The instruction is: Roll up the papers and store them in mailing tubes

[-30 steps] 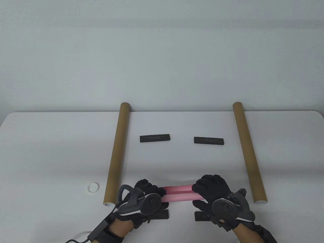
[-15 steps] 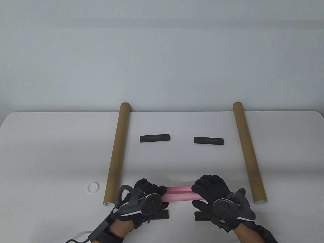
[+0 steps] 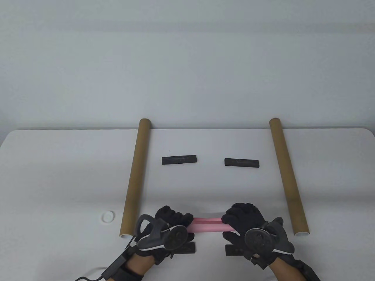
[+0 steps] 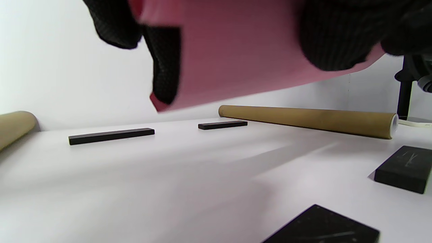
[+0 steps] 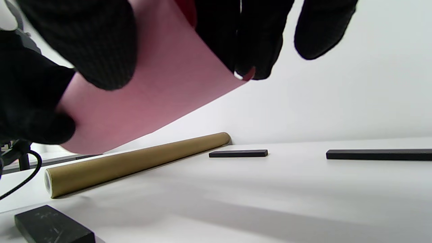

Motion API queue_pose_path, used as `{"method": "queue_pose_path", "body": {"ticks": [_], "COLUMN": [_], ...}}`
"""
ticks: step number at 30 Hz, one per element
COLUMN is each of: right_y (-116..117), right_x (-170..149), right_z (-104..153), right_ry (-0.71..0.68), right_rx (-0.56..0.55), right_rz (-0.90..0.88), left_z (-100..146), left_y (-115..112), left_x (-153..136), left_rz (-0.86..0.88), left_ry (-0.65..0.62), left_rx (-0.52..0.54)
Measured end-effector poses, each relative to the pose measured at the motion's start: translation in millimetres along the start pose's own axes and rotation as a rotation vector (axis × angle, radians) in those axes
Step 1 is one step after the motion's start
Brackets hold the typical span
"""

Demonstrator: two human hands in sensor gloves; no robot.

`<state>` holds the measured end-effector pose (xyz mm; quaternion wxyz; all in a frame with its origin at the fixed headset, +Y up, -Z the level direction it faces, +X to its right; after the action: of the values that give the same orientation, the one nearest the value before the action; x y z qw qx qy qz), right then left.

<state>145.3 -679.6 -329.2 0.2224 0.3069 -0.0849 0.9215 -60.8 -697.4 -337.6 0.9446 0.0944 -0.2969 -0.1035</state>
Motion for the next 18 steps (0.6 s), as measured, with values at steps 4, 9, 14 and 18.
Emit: {"method": "queue_pose_path", "body": {"ticks": [4,9,14,18], "right_y": [2.7,0.6,-1.2,1.9], "right_x": [0.0,0.0,2.8,0.0], "right_z": [-1.8,0.5,1.2,-0.2], "right_ry": [0.005,-0.006,-0.020,-0.012], "right_rx": [0.025,0.015,-0.003,0.035], "right_rz": [-0.043,-0.010,-0.013,-0.032], "left_z": [0.0,-1.3,0.3,-0.5], "left_y": [2.1,0.2,3.0,3.2], "left_x": [-1.5,-0.5,0.8,1.8], "left_rz": [0.009,0.036,0.007,0.005], "left_ry": [-0.002,-0.012,-0.004,-0.013], "left_rx": [0.012,-0.012,0.013,0.015]}}
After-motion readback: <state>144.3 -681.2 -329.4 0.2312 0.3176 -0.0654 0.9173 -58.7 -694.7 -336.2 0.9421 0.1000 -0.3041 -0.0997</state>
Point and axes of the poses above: the tracker on the back of each hand, its own x axis roughly to the thumb side, its own z axis roughly from the fingertips to the wrist, y = z × x, the point moved 5 cm from there along -z, roughly from the wrist to the fingertips, and after that the axes turned 12 degrees about -z, right-handed, at the moved point
